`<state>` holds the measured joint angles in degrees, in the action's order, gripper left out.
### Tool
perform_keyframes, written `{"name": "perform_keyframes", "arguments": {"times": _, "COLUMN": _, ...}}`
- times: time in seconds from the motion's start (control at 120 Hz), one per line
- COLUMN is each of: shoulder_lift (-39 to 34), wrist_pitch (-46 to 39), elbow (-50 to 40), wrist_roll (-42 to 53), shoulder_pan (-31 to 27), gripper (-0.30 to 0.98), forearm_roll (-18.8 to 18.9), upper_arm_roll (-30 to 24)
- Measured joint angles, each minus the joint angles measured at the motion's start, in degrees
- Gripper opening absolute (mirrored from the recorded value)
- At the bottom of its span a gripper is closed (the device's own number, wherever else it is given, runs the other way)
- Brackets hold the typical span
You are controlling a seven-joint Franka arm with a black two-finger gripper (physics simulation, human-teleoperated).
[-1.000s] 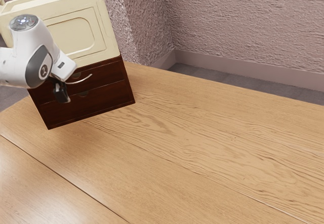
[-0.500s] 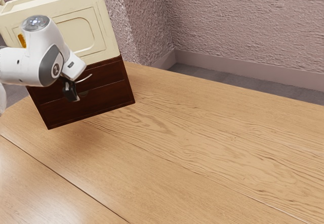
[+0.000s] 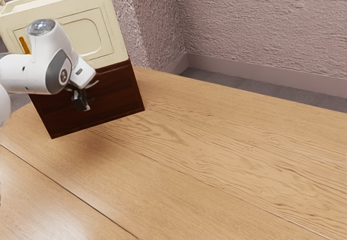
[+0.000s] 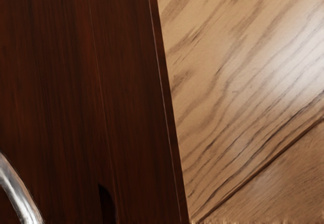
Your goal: Pull the drawer handle with one arm to open the drawer
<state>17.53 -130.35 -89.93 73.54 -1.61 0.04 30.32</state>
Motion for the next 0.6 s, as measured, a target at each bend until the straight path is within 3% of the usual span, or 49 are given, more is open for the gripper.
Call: {"name": "perform_keyframes", "arguments": {"times": 0.6, "shoulder_lift": -7.71, "wrist_pitch": -0.02, "elbow": -9.12, "wrist_roll": 0.96, "shoulder_pan": 2.36, "gripper": 0.69, "forearm_roll": 0.97, "upper_arm_roll": 0.07}}
